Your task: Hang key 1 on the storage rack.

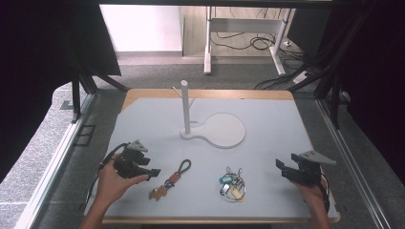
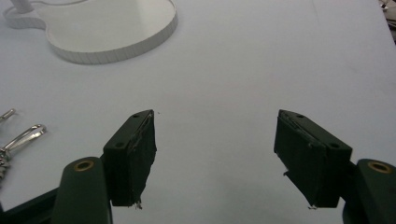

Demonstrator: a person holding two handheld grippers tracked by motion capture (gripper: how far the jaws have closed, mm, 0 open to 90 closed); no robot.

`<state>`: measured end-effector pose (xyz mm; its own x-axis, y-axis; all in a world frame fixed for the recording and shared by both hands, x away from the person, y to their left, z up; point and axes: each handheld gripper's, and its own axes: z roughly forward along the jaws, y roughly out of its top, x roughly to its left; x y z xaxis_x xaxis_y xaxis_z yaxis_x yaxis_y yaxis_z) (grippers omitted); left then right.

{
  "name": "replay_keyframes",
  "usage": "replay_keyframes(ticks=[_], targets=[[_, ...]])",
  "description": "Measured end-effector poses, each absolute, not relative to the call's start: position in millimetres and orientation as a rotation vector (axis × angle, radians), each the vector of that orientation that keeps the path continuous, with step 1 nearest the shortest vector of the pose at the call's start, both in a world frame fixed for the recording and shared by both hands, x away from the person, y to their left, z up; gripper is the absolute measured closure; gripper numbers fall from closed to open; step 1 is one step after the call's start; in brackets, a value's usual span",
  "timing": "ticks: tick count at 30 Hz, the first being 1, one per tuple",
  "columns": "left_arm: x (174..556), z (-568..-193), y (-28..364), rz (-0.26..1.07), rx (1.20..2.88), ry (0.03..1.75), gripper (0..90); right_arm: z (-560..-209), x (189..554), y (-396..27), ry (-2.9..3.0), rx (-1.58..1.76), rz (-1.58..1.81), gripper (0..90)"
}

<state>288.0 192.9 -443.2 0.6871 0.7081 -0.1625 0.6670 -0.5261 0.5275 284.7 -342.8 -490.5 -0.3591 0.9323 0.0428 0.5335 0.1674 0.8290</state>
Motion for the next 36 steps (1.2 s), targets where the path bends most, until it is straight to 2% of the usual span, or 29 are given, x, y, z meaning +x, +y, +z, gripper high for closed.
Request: replay_keyframes(ticks=[4, 6, 20, 36], targets=[[293, -444, 180, 0.075, 2.380, 1.056, 40.1, -493, 286, -342, 1.970, 1.389, 1.064, 29.7], [297, -445, 175, 0.025, 2.375, 1.070, 40.5, -493, 286, -342, 1.971, 1.390, 1.061, 29.7], [305, -431, 150, 0.032, 2.419, 1.031, 42.7, -495, 288, -339, 1.996, 1.386, 1.034, 30.2], [313, -458, 116, -0.009, 2.597, 1.011, 48.9, -498, 289, -335, 2.009, 1.382, 0.988, 30.1]])
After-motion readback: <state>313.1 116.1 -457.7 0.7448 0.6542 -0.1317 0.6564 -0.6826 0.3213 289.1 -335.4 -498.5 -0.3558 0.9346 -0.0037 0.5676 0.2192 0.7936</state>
